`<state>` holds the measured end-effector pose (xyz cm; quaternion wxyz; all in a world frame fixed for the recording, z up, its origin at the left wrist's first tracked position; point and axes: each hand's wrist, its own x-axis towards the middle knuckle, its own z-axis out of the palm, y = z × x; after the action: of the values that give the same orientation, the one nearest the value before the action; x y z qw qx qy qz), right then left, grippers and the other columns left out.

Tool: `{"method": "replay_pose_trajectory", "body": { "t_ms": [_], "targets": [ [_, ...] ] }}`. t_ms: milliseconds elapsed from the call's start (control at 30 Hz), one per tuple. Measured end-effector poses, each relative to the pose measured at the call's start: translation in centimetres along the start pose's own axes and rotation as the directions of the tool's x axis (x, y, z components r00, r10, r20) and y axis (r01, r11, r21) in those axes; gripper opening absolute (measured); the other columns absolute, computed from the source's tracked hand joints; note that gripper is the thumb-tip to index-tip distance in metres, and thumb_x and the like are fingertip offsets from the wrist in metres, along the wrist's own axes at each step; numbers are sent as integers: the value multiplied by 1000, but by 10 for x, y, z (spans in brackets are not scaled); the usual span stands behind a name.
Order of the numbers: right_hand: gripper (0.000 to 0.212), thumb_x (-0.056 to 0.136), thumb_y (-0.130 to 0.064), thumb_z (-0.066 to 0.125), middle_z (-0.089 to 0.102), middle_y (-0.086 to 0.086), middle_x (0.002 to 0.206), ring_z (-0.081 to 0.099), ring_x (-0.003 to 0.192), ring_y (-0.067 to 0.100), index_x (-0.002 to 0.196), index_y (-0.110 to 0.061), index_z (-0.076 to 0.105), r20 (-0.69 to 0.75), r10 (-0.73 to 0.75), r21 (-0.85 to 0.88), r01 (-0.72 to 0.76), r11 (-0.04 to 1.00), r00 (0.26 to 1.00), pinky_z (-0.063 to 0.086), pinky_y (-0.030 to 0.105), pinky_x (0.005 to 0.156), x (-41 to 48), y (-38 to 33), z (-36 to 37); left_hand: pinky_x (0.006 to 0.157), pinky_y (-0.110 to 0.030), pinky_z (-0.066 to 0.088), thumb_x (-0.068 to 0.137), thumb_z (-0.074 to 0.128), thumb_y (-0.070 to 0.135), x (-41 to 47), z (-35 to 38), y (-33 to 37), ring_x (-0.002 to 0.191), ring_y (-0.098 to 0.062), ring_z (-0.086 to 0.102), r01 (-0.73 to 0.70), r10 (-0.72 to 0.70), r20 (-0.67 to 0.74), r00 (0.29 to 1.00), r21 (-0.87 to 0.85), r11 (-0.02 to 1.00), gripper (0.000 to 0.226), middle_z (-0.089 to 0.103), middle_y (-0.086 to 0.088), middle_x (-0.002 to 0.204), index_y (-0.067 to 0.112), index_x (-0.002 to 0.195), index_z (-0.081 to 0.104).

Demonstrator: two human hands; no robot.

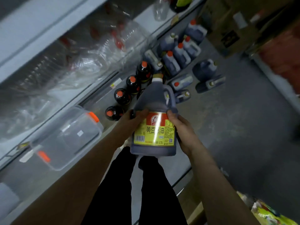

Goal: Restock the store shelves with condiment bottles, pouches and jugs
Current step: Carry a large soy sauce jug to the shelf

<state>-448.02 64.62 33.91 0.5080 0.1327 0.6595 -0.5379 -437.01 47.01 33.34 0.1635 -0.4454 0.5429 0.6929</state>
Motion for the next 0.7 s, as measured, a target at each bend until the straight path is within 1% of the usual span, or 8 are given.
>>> {"method": "replay_pose_trajectory", "body": {
  "t_ms": [133,233,267,333,367,467,600,700],
  "targets": [
    [67,75,-51,73,76,13,109,74,99,31,126,-8,63,4,-51,13,51,999,999,58,45,91,-40,-44,24,74,-33,56,70,70,66,-40,-11,37,79,-9,74,-69,68,-38,997,-45,997,48,77,10,87,29,99,67],
    [66,77,-46,76,74,16,112,72,103,36,128,-6,62,3,-86,37,85,996,996,55,53,96,-64,-69,39,70,-30,56,82,68,56,-69,-14,62,79,-15,74,-91,83,-96,992,-87,992,38,77,5,86,24,101,69],
    [65,77,-46,78,75,16,111,73,102,35,127,-6,62,2,-97,27,96,995,995,57,51,93,-73,-76,44,60,-25,55,85,66,54,-81,-16,69,73,-12,74,-110,99,-117,988,-95,989,34,77,6,80,22,98,69],
    [61,72,-44,82,78,10,101,76,91,28,119,-9,65,26,-132,-17,133,991,991,63,39,74,-88,-91,54,40,-17,48,89,66,47,-101,-21,80,55,-7,70,-134,113,-145,983,-140,981,27,74,8,65,20,91,67],
    [58,70,-43,83,79,7,96,77,86,25,115,-11,67,55,-154,-36,156,987,987,62,33,64,-97,-99,61,38,-17,47,88,67,46,-112,-25,88,53,-8,69,-150,125,-154,980,-163,975,27,74,6,65,19,91,66],
    [59,62,-41,86,79,8,91,77,81,25,110,-11,69,139,-224,-86,237,968,965,59,29,57,-122,-129,82,49,-22,55,71,74,56,-148,-42,115,64,-13,74,-232,194,-209,958,-174,957,42,77,0,78,19,90,68],
    [63,58,-47,88,78,12,96,77,87,30,109,-13,71,238,-307,-145,346,927,922,62,39,70,-146,-170,107,72,-31,59,66,78,65,-181,-68,148,81,-16,75,-359,321,-248,914,-128,924,60,78,1,88,17,100,68],
    [60,59,-47,88,78,10,96,77,87,28,107,-14,72,290,-383,-158,439,885,877,62,35,68,-162,-204,124,62,-22,57,63,75,65,-204,-83,175,78,-11,75,-463,415,-301,859,-111,879,60,78,7,86,18,99,68]
  ]
}}
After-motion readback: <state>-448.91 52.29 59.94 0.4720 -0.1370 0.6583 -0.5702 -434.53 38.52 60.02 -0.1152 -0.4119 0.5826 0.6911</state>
